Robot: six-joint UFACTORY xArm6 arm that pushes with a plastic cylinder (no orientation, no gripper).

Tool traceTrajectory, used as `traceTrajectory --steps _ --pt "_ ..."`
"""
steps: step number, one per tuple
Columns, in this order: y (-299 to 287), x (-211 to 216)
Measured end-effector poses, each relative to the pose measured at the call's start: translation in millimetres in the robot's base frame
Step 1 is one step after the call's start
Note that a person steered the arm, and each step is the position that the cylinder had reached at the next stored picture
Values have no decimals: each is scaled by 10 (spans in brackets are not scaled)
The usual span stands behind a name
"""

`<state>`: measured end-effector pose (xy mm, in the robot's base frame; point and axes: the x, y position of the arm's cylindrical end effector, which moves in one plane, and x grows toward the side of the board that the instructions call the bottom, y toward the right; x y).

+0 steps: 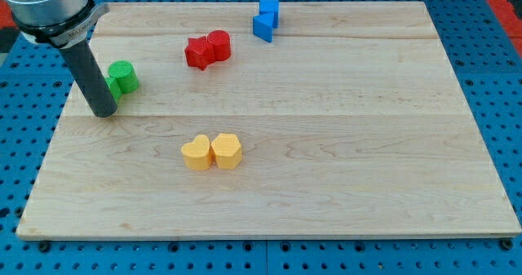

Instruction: Push the blue triangle downwards of the board

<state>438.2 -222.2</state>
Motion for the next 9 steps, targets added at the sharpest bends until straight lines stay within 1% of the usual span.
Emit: traceTrajectory --steps 2,3,4,5,6,8,9 --pt "36 1" --pt "40 80" --pt "195 119" --pt "678 67" --pt "1334 -130" --pt "2592 -739" --pt "3098 -1187"
